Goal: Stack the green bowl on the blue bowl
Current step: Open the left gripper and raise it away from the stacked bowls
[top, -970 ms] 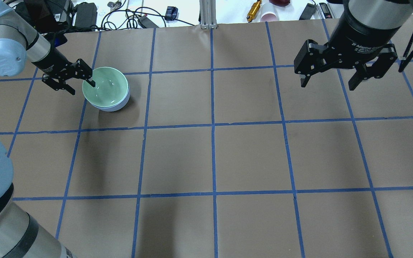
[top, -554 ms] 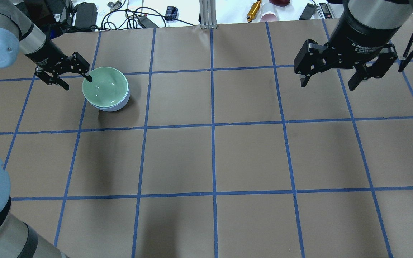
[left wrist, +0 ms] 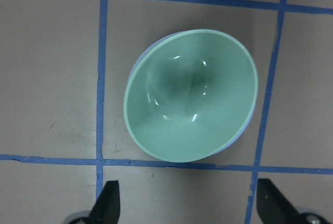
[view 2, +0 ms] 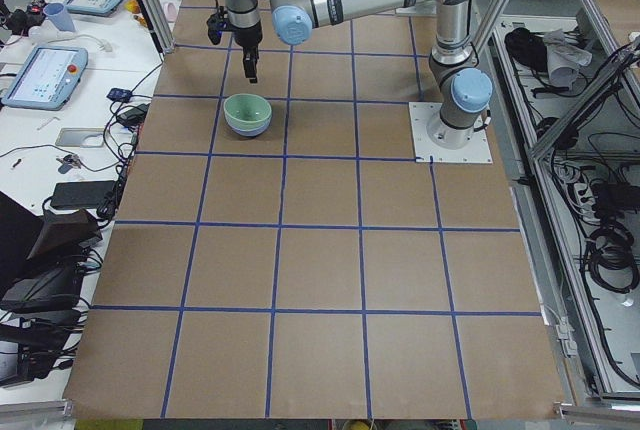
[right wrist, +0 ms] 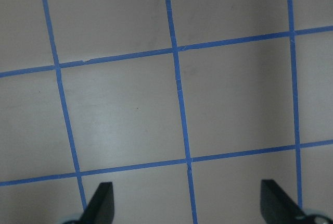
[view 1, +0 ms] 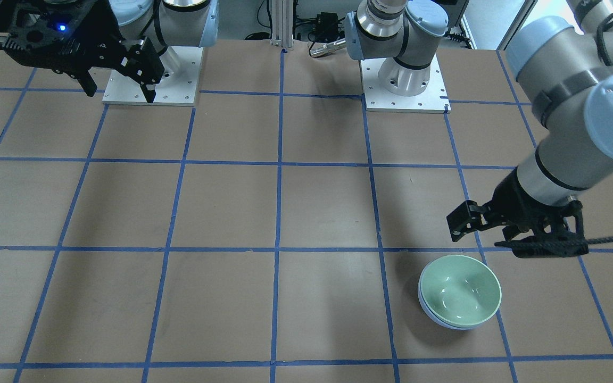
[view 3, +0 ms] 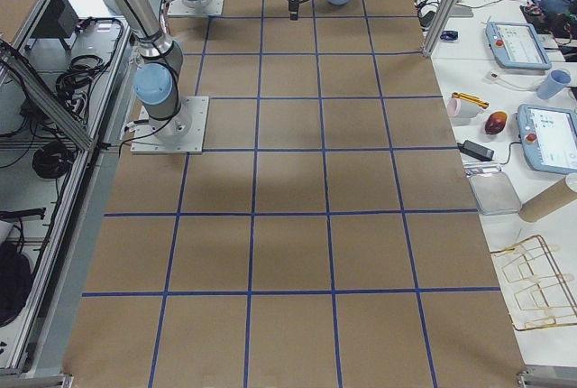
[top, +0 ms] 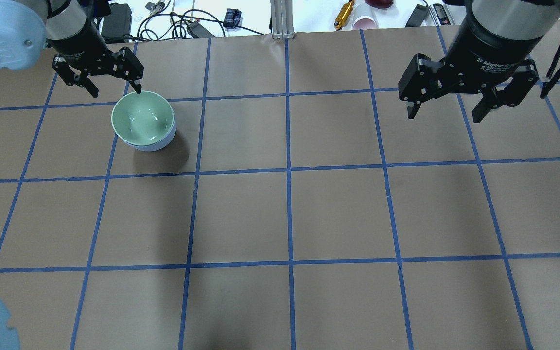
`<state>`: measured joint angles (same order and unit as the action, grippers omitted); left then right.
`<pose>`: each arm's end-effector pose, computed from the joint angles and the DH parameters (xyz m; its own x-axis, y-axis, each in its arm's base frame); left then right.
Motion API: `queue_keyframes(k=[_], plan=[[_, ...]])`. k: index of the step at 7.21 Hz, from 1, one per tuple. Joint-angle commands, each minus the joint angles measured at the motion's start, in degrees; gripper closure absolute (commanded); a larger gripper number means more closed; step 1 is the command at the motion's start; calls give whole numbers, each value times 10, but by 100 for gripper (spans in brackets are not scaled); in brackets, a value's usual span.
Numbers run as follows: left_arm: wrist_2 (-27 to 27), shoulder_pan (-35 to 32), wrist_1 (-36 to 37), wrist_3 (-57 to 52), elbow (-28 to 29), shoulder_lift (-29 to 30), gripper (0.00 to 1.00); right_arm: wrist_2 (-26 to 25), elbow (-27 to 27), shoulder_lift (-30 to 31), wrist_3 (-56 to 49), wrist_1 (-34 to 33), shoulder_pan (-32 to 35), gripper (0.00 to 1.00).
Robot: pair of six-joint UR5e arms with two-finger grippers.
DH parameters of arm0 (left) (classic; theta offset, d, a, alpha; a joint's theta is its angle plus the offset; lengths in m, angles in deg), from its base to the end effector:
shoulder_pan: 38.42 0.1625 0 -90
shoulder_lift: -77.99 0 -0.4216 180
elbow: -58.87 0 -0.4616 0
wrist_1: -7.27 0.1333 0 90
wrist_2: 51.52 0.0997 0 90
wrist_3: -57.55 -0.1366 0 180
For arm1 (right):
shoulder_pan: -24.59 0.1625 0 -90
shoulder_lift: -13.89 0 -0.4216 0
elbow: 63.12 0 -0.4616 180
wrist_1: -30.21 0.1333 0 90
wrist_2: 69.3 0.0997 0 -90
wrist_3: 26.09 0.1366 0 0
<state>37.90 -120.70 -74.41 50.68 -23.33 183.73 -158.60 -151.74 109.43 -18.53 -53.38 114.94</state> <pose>-0.0432 -0.6841 0.3686 -0.9998 -0.0148 0.0093 -0.0148 0.9999 -0.0078 0.1381 -0.5176 0.5020 -0.9920 0.1254 -0.0133 0.1255 0.9921 -0.0072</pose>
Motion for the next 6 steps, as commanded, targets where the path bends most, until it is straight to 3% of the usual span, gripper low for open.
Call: queue_keyframes(k=[1, 6], plan=[[3, -40, -55, 5, -2, -44, 0, 0, 0, 0, 0, -1, 0, 0], [4, -74, -74, 5, -21, -111, 0, 0, 0, 0, 0, 0, 0, 0]])
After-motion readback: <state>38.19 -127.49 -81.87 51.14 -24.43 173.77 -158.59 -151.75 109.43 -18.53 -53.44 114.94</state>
